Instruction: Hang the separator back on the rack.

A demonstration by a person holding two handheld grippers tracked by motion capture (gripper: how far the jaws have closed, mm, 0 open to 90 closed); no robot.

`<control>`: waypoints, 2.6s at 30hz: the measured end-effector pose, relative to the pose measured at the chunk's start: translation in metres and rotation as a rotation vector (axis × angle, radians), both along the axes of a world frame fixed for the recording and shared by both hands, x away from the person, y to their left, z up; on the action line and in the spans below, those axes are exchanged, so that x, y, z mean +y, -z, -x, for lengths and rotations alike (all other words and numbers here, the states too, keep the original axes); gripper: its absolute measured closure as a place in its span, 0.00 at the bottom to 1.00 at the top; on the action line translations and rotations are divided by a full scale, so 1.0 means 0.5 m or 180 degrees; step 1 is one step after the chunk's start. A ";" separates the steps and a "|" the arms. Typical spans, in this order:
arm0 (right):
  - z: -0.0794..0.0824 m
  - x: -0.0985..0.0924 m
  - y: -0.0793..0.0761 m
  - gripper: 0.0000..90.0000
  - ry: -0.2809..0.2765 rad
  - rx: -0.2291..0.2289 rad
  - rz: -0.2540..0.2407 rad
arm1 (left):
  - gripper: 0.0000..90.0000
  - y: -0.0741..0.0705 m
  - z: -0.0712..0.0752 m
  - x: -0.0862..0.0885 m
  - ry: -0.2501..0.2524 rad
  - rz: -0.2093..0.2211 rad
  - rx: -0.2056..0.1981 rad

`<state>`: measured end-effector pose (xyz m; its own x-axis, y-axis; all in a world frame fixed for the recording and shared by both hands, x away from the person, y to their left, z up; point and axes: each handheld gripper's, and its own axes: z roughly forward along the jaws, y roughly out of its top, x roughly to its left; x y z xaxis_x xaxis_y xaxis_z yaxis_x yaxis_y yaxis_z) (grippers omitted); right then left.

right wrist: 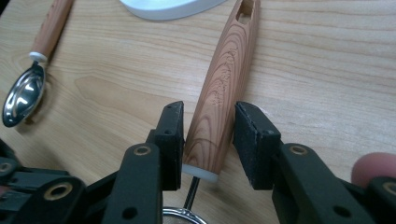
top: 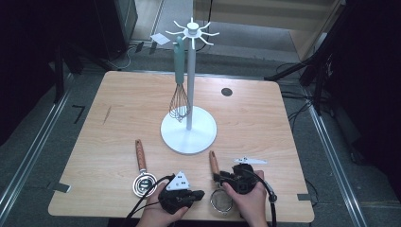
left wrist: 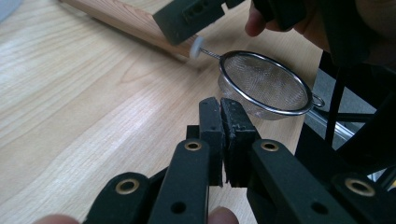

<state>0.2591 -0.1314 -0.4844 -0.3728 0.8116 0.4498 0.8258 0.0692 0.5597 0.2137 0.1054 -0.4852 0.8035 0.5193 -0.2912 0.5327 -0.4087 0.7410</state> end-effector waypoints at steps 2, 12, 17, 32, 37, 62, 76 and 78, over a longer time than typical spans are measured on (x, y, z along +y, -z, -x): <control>-0.001 0.002 0.001 0.72 0.0001 0.0010 0.0019 | 0.99 -0.002 -0.001 0.005 -0.0015 0.0009 -0.0002; -0.009 0.010 0.000 0.71 0.0005 0.0053 0.0064 | 0.98 -0.022 -0.004 0.044 -0.0168 0.0120 -0.0076; -0.011 0.019 0.001 0.69 -0.0026 0.0067 0.0126 | 0.97 -0.033 -0.010 0.072 -0.0306 0.0185 -0.0151; -0.016 0.037 0.000 0.68 -0.0074 0.0085 0.0250 | 0.94 -0.052 -0.031 0.147 -0.0671 0.0276 -0.0304; -0.017 0.045 0.001 0.68 -0.0100 0.0059 0.0319 | 0.90 -0.059 -0.037 0.174 -0.0802 0.0325 -0.0363; -0.026 0.019 -0.003 0.70 -0.0019 0.0013 0.0397 | 0.78 -0.068 -0.102 0.374 -0.1749 0.0475 -0.0504; -0.034 0.006 -0.026 0.68 0.0031 -0.0020 0.0383 | 0.42 -0.048 -0.132 0.451 -0.2282 0.0281 -0.0530; -0.035 0.007 -0.029 0.69 0.0020 -0.0015 0.0390 | 0.31 -0.044 -0.136 0.449 -0.2310 0.0141 -0.0501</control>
<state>0.2768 -0.1278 -0.4699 -0.3694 0.8627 0.3453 0.8239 0.1323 0.5511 0.2816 0.3300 -0.4634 0.2968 0.9258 -0.2339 0.5435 0.0376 0.8386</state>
